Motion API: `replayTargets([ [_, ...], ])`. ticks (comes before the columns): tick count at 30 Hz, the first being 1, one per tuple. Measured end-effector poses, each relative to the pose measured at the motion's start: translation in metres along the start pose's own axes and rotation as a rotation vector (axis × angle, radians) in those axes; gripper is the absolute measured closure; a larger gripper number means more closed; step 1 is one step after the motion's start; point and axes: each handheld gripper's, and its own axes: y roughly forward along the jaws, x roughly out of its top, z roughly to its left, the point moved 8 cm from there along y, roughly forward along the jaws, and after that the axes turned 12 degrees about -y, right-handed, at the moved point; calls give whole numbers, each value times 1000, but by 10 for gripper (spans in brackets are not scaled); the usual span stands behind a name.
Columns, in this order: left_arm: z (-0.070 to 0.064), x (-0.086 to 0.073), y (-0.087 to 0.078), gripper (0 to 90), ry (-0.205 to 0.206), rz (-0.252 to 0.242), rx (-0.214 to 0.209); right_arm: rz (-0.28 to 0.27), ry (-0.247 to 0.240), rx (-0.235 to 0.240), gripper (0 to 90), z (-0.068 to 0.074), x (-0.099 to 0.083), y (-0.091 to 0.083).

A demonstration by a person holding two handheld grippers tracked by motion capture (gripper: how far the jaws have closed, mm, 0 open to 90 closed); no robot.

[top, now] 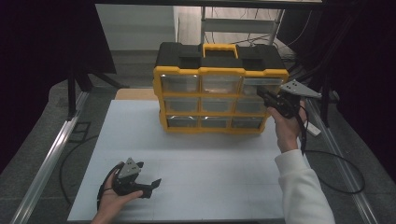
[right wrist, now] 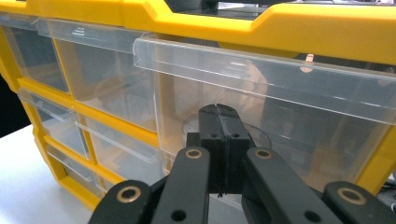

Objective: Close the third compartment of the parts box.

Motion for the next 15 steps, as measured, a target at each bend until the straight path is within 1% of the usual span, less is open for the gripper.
replayTargets([
  [10, 1, -1, 0, 73, -3, 0, 0, 3, 8, -15, 899, -6, -1, 10],
  [15, 1, -1, 0, 73, -5, 0, 0, 1, 14, -15, 899, -7, -3, 13],
])
